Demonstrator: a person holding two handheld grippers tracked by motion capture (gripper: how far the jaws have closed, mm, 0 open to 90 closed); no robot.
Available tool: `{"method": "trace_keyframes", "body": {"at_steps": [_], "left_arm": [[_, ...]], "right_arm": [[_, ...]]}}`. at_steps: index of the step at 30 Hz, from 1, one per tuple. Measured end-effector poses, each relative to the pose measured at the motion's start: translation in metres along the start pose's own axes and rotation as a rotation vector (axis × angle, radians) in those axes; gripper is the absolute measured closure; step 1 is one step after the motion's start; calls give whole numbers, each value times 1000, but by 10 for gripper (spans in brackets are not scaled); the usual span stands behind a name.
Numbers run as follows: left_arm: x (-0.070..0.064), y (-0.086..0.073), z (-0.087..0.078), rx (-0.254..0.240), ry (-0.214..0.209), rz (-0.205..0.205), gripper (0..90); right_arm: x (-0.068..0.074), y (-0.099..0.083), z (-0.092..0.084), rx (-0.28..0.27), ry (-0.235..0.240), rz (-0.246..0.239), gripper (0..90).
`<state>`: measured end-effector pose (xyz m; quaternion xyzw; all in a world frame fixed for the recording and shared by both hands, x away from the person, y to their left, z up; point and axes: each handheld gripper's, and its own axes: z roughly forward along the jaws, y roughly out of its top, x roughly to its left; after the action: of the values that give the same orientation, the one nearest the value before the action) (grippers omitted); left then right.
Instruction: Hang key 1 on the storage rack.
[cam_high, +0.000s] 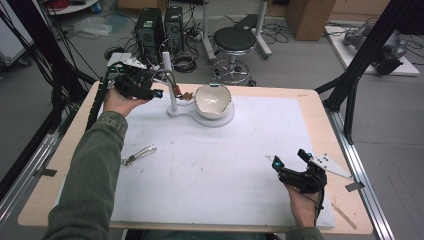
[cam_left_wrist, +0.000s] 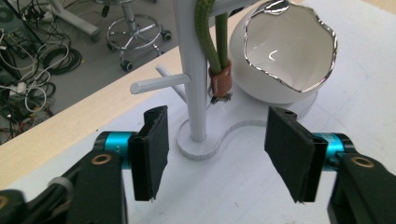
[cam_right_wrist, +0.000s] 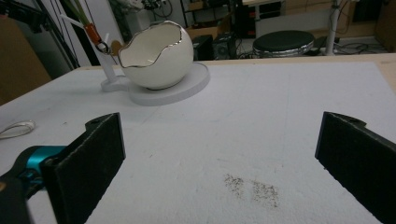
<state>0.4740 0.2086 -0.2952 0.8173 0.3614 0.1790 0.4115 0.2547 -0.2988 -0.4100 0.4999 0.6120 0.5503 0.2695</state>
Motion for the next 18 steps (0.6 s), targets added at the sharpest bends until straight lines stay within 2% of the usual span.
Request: {"method": "trace_keyframes", "body": {"at_steps": [3, 7, 10, 12, 18], "left_arm": [[0, -2, -3, -17, -21, -14, 322], [-4, -4, -6, -5, -28, -6, 215], [-9, -3, -8, -4, 8, 1, 125], [-11, -1, -10, -9, 13, 1, 57], [-18, -1, -16, 7, -1, 15, 16]], "right_arm": [[-1, 0, 0, -1, 2, -6, 4], [-1, 0, 0, 6, 6, 7, 4], [-1, 0, 1, 8, 5, 3, 4], [-1, 0, 1, 7, 6, 4, 4], [-2, 0, 1, 5, 8, 7, 4]]}}
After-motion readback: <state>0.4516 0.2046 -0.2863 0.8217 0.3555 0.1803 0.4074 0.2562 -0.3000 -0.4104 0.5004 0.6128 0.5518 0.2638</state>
